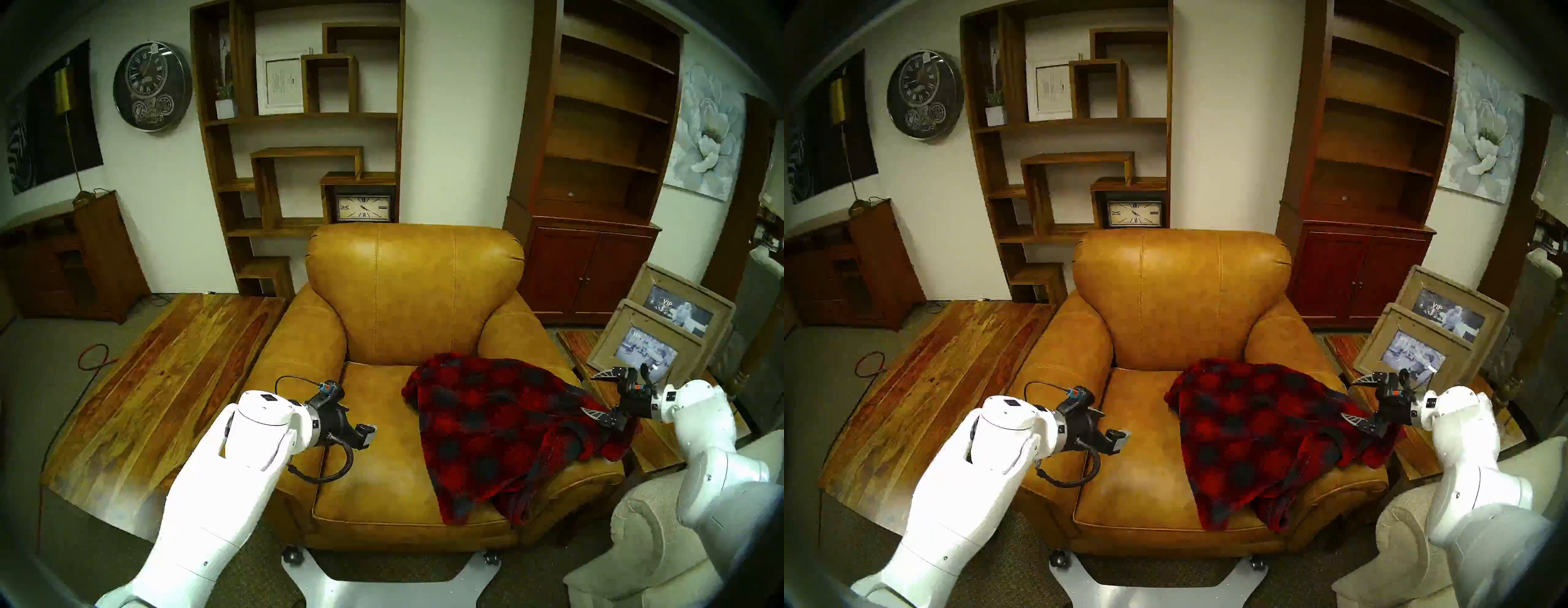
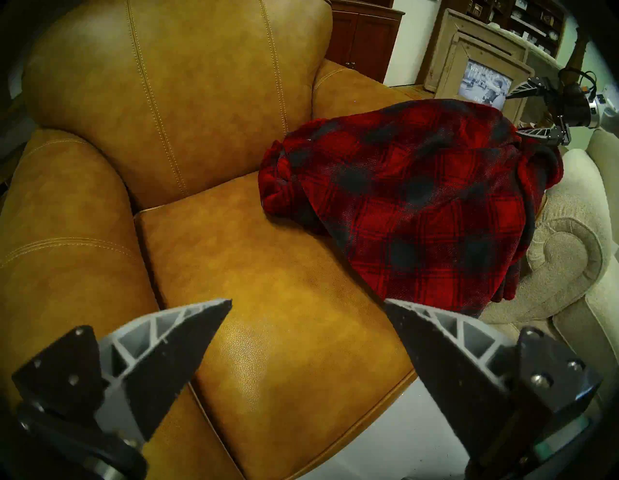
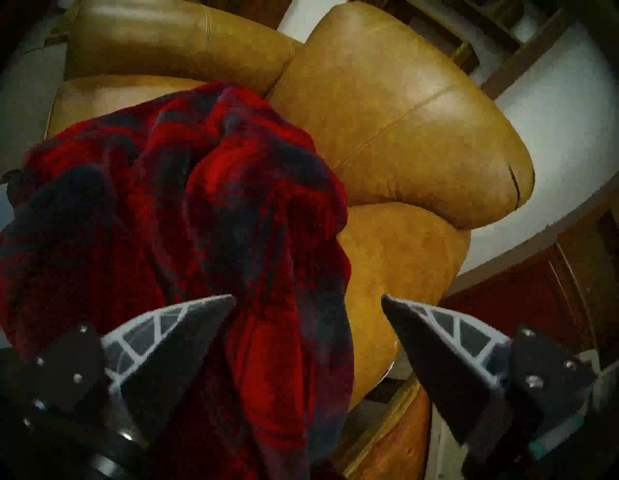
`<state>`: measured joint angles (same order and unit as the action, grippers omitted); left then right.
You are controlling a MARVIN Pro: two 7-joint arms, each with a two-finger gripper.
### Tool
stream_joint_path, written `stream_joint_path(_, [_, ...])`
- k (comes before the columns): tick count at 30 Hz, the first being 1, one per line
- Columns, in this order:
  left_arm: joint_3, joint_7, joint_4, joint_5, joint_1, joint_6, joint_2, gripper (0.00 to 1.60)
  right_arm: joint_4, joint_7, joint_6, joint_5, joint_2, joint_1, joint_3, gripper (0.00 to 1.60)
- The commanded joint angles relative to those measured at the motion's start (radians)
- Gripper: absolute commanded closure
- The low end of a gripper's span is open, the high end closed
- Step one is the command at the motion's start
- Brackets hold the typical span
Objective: Move the blanket from sofa and drape it over the sofa arm
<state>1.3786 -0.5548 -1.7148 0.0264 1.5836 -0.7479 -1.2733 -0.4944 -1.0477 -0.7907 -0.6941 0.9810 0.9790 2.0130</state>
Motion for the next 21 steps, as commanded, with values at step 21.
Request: stream_joint_path(21, [-0.001,0.0,-0.009,0.001,-0.007,0.003,-0.003,0.0,-0.282,0.079,-0.169,0.05,-0.037,0.077,-0.075,0.0])
